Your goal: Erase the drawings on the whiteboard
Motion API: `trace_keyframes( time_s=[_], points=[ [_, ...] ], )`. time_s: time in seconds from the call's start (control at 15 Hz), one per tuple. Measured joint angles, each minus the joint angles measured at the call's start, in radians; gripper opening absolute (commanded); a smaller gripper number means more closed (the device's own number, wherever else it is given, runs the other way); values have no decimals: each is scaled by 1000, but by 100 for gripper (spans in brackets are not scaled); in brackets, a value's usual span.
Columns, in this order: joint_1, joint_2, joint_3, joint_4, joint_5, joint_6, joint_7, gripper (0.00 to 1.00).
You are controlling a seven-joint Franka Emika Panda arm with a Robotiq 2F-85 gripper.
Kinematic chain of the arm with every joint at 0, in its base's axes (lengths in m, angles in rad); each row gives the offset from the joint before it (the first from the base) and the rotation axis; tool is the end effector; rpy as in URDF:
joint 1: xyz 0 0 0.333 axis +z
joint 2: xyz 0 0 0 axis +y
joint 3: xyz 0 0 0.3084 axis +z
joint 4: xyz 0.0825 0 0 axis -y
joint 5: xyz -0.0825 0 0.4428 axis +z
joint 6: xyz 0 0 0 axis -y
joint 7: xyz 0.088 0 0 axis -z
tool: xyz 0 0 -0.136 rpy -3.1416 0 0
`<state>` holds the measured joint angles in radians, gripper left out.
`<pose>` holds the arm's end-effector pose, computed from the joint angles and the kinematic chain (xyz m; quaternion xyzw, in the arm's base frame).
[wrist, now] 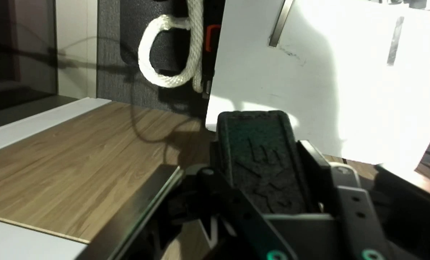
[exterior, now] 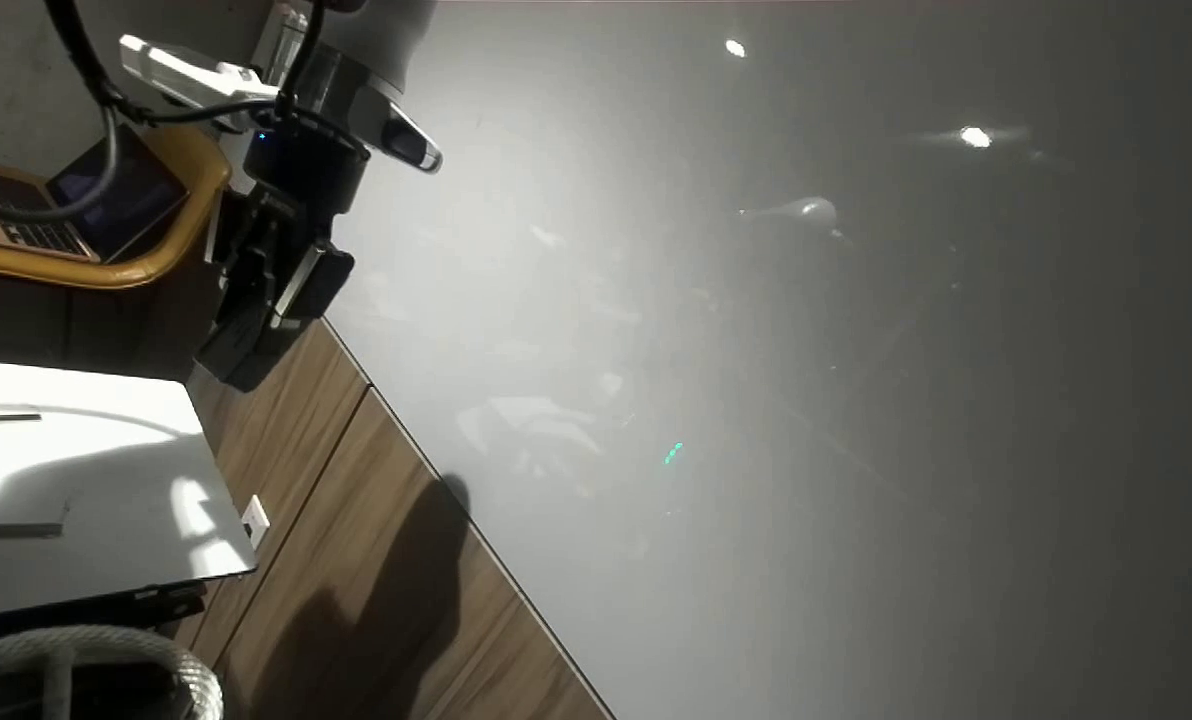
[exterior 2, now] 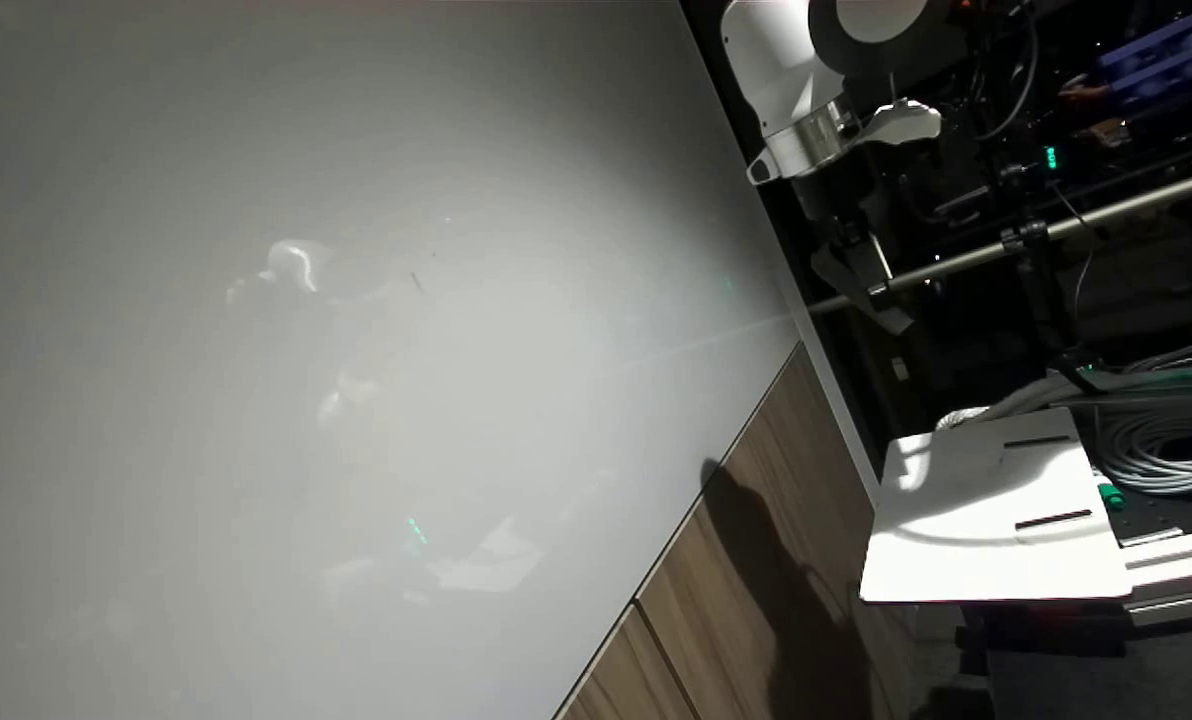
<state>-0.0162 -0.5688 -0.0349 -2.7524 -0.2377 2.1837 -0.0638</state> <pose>0.4010 -0.0323 0.3151 0.9932 0.0772 -0.0042 0.0875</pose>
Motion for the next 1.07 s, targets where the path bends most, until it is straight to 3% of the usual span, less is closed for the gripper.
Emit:
trace_keyframes(
  time_s=[0.47, 0.8, 1.07],
  points=[
    [11, 173, -2, -26, 41, 166, -3, 29],
    [81, 319, 32, -31, 170, 209, -3, 29],
    [97, 406, 46, -18, 210, 232, -3, 29]
  ],
)
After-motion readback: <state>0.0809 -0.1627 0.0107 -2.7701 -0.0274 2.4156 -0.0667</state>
